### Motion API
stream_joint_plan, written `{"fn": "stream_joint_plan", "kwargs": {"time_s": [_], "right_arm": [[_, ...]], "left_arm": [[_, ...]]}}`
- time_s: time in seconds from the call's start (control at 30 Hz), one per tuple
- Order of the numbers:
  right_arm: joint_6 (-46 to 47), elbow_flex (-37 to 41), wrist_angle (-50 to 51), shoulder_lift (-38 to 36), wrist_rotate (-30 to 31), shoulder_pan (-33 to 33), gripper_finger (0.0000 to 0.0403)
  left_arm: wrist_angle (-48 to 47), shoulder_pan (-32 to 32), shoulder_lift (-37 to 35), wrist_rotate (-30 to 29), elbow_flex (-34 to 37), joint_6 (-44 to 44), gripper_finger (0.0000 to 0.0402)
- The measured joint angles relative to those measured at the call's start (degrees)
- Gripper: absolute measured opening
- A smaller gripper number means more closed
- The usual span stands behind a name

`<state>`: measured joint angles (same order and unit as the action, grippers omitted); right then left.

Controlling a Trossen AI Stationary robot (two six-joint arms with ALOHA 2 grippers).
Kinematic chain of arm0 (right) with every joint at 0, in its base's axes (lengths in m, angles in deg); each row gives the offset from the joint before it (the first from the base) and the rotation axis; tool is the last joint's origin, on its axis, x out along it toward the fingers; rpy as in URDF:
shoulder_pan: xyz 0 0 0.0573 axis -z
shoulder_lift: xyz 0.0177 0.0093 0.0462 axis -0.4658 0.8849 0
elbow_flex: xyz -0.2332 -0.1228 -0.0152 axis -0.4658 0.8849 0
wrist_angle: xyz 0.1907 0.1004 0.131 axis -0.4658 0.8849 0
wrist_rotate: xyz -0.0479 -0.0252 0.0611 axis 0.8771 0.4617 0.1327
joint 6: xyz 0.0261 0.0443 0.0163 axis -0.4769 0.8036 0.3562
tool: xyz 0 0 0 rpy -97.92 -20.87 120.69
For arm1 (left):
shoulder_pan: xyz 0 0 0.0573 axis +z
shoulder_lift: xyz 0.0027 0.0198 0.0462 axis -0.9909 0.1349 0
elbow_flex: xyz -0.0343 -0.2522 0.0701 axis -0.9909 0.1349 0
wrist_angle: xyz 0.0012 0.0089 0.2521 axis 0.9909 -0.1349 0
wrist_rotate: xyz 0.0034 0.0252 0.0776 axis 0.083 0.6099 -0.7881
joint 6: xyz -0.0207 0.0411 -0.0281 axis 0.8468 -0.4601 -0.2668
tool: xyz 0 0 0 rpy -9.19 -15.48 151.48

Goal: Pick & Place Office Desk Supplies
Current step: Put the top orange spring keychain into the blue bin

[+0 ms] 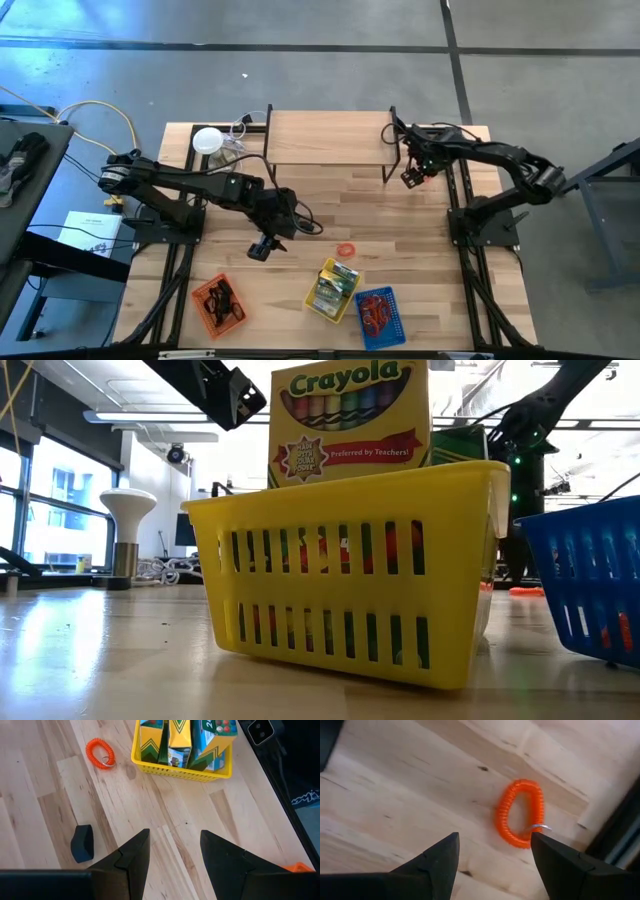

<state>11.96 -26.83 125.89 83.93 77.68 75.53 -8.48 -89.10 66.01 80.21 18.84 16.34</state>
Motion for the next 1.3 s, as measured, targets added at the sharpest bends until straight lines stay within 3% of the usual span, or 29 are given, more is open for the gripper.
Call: {"fn": "stream_joint_plan", "kwargs": {"time_s": [0.2, 0.63, 0.93, 1.3], "right_arm": [[-0.06, 0.17, -0.82, 4.24, 0.86, 0.96, 0.0235], [0.60, 0.17, -1.05, 4.64, 1.57, 0.27, 0.0234], [0.62, 0.38, -1.34, 4.64, 1.26, 0.27, 0.0193], [1.21, 0.98, -2.92, 4.94, 0.85, -0.26, 0.0189]], "left_arm": [[0.40, 0.00, 0.00, 0.00, 0.00, 0.08, 0.0169], [0.55, -0.02, 0.00, 0.43, 0.00, 0.77, 0.0169], [0.54, -0.03, 0.00, 0.99, 0.00, 3.73, 0.0169], [0.54, -2.83, 0.00, 1.11, 0.00, 4.46, 0.0169]]}}
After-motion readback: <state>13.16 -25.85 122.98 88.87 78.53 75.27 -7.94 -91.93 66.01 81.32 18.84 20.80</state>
